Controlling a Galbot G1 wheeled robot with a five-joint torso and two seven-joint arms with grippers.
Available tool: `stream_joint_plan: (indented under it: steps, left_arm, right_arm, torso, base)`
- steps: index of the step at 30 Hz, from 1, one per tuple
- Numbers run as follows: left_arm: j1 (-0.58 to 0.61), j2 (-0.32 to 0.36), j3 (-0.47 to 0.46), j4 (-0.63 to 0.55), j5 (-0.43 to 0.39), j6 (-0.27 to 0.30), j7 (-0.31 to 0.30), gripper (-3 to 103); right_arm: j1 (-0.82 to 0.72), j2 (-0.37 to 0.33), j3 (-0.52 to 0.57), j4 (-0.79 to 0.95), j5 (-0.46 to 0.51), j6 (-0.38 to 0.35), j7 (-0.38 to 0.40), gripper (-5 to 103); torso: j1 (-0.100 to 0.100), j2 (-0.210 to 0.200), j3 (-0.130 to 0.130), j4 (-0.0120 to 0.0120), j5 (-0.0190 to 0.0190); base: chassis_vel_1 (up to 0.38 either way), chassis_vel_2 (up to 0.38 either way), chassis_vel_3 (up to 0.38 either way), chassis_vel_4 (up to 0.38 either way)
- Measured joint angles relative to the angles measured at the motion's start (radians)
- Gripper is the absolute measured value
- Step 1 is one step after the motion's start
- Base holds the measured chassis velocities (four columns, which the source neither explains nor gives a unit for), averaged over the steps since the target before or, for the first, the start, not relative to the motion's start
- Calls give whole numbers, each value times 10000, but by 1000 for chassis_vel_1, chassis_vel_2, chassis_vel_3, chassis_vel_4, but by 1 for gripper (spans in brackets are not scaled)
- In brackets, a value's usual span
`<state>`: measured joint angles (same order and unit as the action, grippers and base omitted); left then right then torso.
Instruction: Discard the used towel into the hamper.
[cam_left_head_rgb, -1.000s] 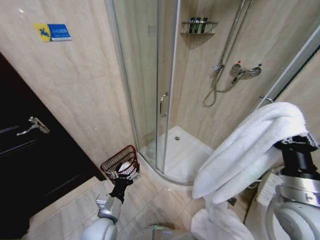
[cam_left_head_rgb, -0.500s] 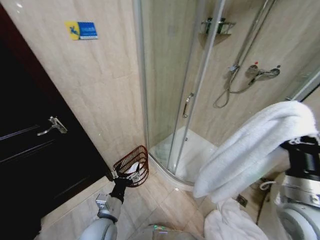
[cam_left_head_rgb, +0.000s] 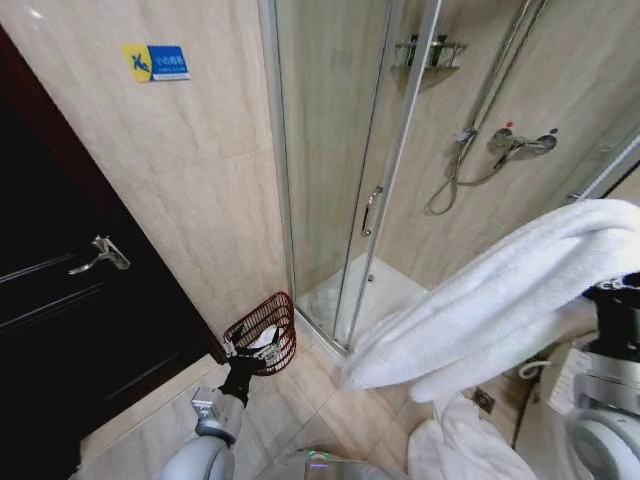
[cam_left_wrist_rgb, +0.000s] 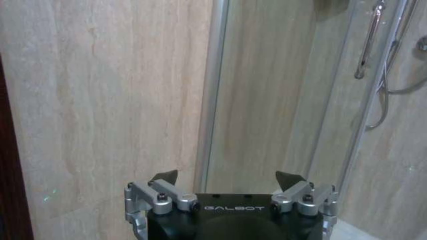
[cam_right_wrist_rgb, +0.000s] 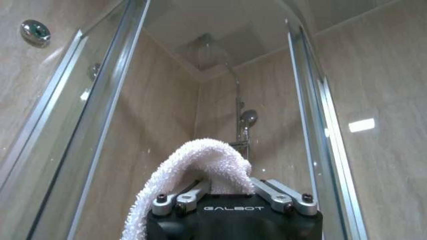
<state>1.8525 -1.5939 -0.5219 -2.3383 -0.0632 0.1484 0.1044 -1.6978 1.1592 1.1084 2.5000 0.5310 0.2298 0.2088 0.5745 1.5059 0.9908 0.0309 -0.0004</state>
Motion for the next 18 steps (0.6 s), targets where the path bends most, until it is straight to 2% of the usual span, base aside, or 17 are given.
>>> stream_joint_plan:
  steps: [6,18]
  left_arm:
    - [0,0,0,0,0,0,0,99]
    - [0,-1,0,0,0,0,0,99]
  right_arm:
    - [-13,-27,-2,0,4,28,-22,8]
    - [-23,-13,24,0,10,94,-144,8]
  torso:
    - [-75,-162,-89,-1,6]
    - [-80,-185,-102,0,5]
  base:
    - [0,0,0,0]
    - [11,-8,-8,15]
